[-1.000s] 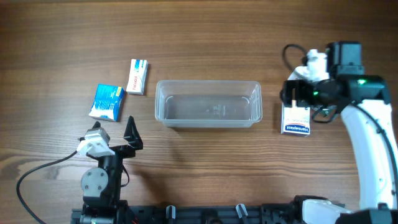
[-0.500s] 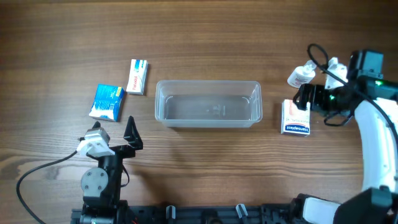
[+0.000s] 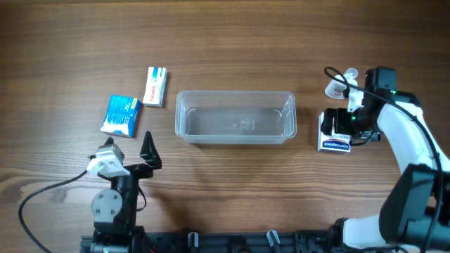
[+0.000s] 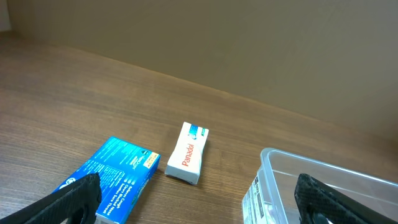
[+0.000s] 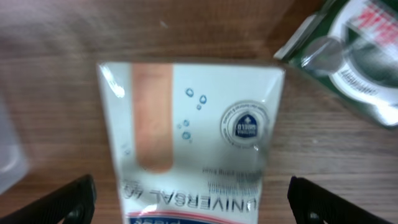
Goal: Pack container
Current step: 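Reach the right gripper down and grasp the white Hansaplast box, then carry the Hansaplast box left and lower it into the container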
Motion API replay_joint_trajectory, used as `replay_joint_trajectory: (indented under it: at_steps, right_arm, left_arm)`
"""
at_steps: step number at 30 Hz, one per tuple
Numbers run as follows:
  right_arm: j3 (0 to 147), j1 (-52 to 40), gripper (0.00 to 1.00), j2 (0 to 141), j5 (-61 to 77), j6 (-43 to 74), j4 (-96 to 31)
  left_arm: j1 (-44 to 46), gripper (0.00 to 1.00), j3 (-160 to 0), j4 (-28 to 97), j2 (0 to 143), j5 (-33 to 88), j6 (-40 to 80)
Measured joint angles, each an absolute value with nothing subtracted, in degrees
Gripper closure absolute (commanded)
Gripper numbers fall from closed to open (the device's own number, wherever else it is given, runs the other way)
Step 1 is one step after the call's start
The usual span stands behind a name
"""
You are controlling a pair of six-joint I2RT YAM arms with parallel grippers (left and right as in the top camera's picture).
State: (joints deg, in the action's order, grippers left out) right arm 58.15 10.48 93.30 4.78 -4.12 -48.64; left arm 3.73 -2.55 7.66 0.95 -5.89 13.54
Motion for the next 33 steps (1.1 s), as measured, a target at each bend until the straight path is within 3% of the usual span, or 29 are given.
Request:
replay_joint_trajectory:
  at_steps: [6, 10, 17, 27, 33]
  right_arm:
    - [56.64, 10.48, 0.00, 100.55, 4.47, -3.88, -45.58]
    - [57.14, 10.28, 0.07, 102.00, 3.42, -2.87, -44.88]
    - [57.52, 9.56, 0.30, 102.48, 1.85, -1.61, -44.60]
    - [61.01, 4.29, 0.30, 103.07, 2.68, -0.03, -50.48]
    - [73.67, -2.11, 0.31, 100.82, 3.38, 1.78, -60.42]
  left_arm:
    - [3.73, 0.00, -2.55, 7.66, 0.95, -5.89, 13.54]
    - [3.73, 0.00, -2.55, 7.66, 0.95, -5.89, 13.54]
    - [3.73, 0.00, -2.55, 7.66, 0.95, -5.89, 13.54]
    - [3.73, 0.00, -2.55, 7.66, 0.95, -5.89, 13.54]
    - [3.68, 0.00, -2.55, 7.66, 0.95, -5.89, 13.54]
